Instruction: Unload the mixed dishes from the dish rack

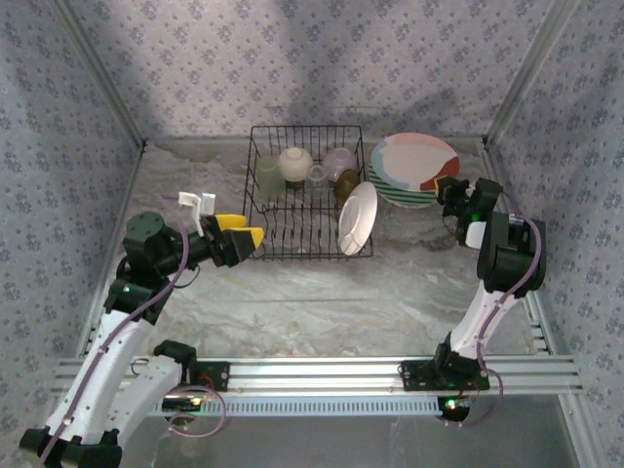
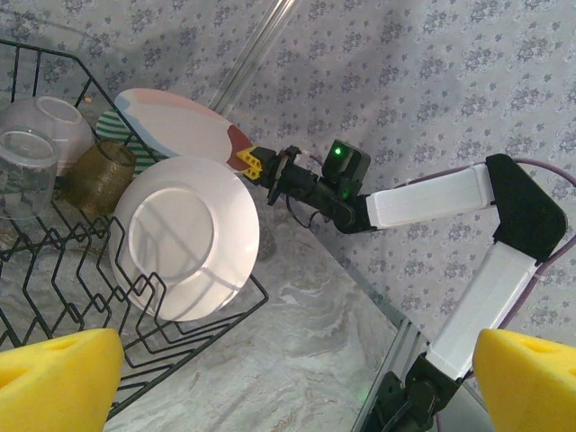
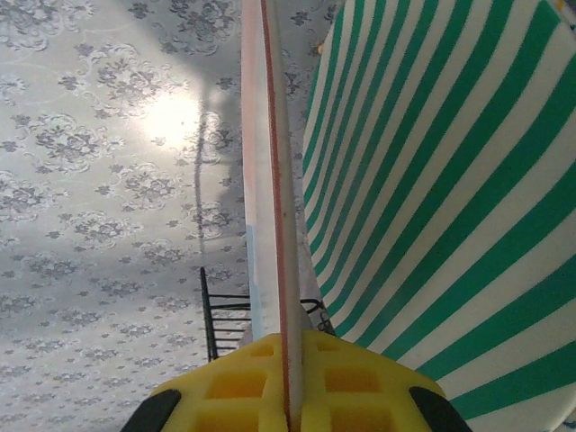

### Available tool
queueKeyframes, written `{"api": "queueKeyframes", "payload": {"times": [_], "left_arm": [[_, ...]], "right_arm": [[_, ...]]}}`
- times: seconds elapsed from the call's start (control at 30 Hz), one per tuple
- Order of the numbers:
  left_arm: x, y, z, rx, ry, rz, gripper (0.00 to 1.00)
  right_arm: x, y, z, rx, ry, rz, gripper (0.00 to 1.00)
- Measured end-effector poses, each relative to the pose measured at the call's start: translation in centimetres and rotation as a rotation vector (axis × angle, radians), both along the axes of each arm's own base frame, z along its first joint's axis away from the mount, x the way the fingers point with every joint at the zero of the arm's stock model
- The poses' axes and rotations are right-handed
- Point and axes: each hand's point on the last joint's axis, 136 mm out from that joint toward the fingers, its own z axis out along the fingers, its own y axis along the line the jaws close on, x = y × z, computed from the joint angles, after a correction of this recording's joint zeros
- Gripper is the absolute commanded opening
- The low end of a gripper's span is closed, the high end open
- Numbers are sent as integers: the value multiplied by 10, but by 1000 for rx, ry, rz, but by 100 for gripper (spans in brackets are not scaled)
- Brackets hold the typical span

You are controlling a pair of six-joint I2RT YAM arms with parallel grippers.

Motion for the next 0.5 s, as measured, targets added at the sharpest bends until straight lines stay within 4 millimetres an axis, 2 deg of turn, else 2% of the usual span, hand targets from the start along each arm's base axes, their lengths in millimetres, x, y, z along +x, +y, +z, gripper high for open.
{"api": "queueKeyframes", "payload": {"times": [0.17,0.5], "left_arm": [[0,0,0,0,0,0,99],[1,0,-2,2,7,0,99]], "right_arm": [[1,1,-12,5,24,0,0],[3,2,-19,-16,57,-2,0]]}}
